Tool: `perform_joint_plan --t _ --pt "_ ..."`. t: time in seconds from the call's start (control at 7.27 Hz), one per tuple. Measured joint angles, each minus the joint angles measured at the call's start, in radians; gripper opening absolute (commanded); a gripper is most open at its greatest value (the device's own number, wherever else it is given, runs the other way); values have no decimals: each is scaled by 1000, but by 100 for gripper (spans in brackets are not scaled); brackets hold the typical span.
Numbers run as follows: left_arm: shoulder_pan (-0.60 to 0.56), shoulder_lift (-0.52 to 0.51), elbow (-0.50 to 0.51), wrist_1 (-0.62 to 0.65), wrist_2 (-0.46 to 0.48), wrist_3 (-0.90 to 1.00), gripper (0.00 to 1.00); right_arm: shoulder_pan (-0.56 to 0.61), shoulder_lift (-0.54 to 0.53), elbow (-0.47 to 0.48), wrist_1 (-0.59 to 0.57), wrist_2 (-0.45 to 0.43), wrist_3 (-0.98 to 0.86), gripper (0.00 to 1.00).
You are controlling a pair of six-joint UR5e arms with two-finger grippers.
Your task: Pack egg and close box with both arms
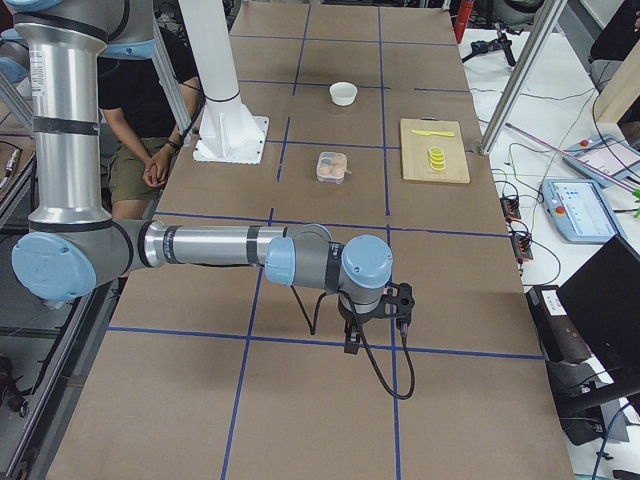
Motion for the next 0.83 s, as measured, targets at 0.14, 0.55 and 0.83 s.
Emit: perform_joint_plan --t 0.14,0.55,0.83 --pt "-1 -1 0 0 0 0 100 0 -1 -4 0 -2 1 100" --pt "-2 -1 0 -2 0 1 100 -1 8 -22 3 -11 3 100" --pt "-3 0 0 -4 -1 2 100 -1 12 -23 3 -17 3 100"
